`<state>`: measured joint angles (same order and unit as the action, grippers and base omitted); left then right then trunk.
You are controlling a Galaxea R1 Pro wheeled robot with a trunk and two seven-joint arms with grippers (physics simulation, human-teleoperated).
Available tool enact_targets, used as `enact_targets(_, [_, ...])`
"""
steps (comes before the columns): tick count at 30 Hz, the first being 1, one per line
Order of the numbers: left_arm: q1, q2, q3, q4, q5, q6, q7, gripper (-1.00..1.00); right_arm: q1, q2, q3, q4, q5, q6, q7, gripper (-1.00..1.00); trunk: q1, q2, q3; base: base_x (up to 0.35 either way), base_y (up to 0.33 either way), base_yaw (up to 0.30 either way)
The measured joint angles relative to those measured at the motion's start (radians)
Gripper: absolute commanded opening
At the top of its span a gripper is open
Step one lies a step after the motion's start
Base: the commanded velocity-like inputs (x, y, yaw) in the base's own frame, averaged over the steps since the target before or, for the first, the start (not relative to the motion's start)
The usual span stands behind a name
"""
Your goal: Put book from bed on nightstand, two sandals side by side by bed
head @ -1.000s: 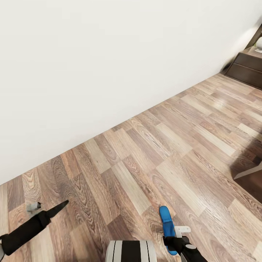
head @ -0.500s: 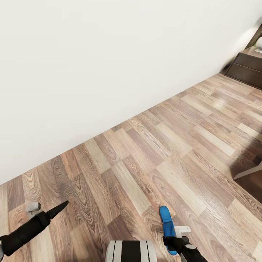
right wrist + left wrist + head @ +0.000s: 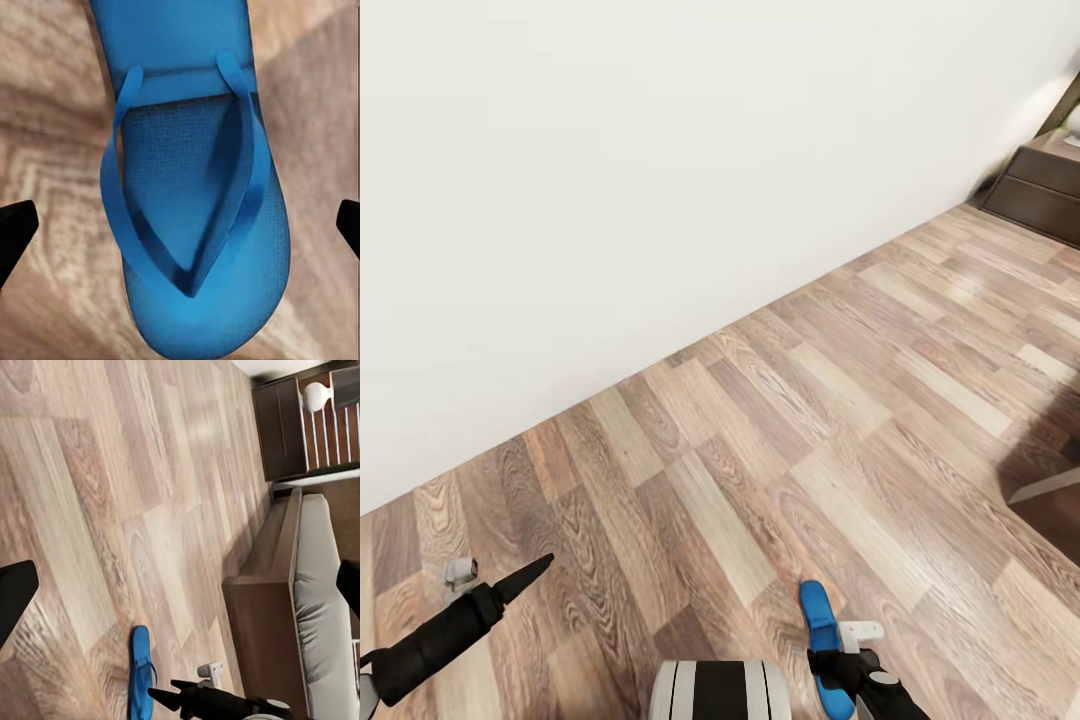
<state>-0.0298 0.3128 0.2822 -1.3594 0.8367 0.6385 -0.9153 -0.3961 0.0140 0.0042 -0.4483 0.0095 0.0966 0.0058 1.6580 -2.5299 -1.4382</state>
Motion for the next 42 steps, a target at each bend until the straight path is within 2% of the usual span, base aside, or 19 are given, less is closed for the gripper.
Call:
enact_targets(13, [0.0, 0.0, -0.008, 0.0, 0.0, 0.0, 0.0, 1.0, 0.0, 0.0, 0.0, 0.001, 0.0, 0.0, 0.0, 1.0, 0.0, 0.0, 0.0, 0.06, 0.0, 0.0])
enact_targets(21, [0.0, 0.0, -0.008, -0.001, 0.0, 0.0, -0.001, 1.0, 0.0, 0.0, 0.0, 0.001, 0.0, 0.0, 0.0, 1.0, 0.004, -0.002, -0.031, 0.0, 0.0, 0.0])
enact_targets(27, [0.0, 0.0, -0.008, -0.001, 0.001, 0.0, -0.002, 1.0, 0.0, 0.0, 0.0, 0.001, 0.0, 0.0, 0.0, 1.0, 0.004, -0.002, -0.031, 0.0, 0.0, 0.0])
enact_targets(33, [0.0, 0.0, -0.008, -0.001, 0.001, 0.0, -0.002, 1.0, 0.0, 0.0, 0.0, 0.0, 0.0, 0.0, 0.0, 1.0, 0.007, -0.003, -0.054, 0.0, 0.0, 0.0])
enact_targets(38, [0.0, 0.0, -0.008, -0.001, 0.002, 0.001, -0.002, 1.0, 0.0, 0.0, 0.0, 0.0, 0.0, 0.0, 0.0, 1.0, 0.006, -0.003, -0.054, 0.0, 0.0, 0.0])
enact_targets(42, [0.0, 0.0, -0.008, -0.001, 0.001, 0.001, -0.002, 1.0, 0.0, 0.0, 0.0, 0.0, 0.0, 0.0, 0.0, 1.0, 0.008, -0.004, -0.07, 0.0, 0.0, 0.0])
